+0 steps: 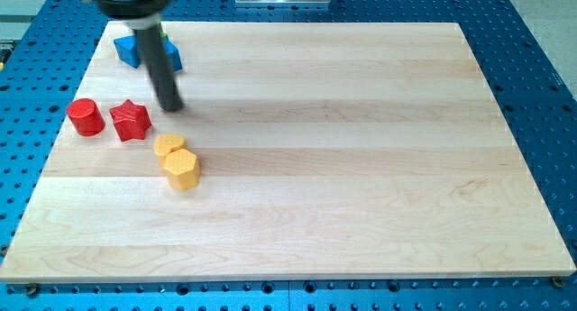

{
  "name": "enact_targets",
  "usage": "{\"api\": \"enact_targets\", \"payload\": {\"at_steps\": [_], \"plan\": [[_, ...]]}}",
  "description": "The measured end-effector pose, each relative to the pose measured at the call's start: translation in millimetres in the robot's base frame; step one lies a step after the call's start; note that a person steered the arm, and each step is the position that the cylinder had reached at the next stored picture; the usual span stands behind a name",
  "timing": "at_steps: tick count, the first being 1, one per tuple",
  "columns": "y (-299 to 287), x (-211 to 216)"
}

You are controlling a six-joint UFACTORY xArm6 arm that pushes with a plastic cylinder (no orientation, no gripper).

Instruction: Slide the red blocks to the left center of the board

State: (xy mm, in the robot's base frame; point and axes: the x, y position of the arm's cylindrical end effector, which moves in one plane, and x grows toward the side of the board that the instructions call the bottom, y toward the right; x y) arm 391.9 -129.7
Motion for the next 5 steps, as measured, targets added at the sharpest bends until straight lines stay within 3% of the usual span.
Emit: {"api": "enact_targets", "payload": {"at_steps": [1, 2, 5], "plan": [[34, 20], [11, 42], [-50, 41]]}}
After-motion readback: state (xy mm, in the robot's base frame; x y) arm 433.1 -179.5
